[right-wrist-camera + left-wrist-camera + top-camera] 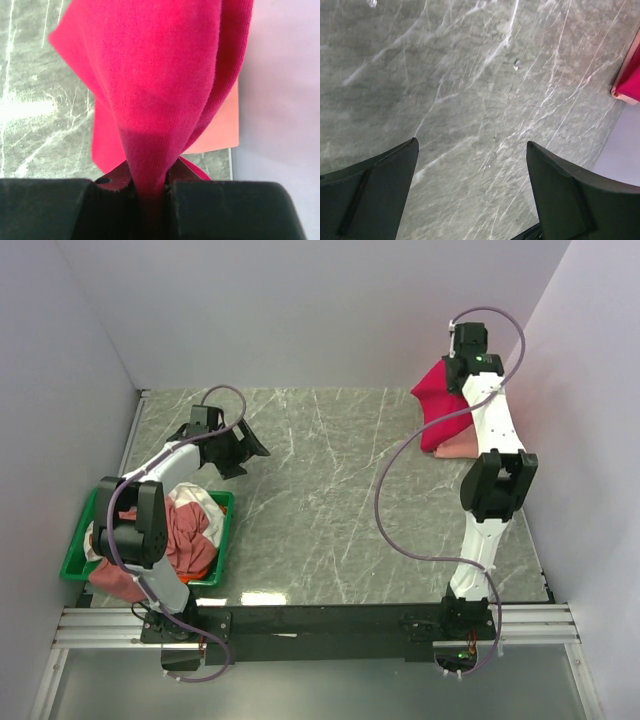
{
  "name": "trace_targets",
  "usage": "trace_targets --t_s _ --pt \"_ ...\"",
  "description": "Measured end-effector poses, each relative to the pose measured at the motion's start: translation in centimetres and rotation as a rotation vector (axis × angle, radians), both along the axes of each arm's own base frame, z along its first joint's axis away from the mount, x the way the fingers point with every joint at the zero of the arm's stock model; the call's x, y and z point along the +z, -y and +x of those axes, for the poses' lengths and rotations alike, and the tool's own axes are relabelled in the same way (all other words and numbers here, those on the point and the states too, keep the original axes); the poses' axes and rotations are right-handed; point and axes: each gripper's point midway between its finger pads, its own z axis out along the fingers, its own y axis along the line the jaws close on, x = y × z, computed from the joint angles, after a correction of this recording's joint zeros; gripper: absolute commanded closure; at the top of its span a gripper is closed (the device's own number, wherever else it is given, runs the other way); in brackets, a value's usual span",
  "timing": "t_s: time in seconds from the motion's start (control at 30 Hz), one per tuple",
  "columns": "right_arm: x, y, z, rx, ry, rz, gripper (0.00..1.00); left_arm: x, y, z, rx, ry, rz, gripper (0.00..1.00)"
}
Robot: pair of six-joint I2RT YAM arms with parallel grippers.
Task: Fold and stack the t-shirts
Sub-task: Neatly place the folded tshirt to the corner
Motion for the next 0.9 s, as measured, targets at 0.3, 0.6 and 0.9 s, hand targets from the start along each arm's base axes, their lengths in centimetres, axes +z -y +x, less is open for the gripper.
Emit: trace_targets --t_s 0.3,0.6,0.9 --pt "0.2 1.9 -0.6 -0.011 -0.005 0.022 1.00 -0.5 0.0 0.2 -0.014 -0.012 0.012 0.05" --pt "-2.1 3.3 -0.2 -0.029 -0.044 0.040 1.00 -0.7 0.0 0.4 -0.019 -0.027 0.015 0.05" --pt "-7.3 5.9 0.5 -0.110 -0.136 -0.020 1.00 0.3 0.0 1.0 -0.031 -0.007 0.023 0.05"
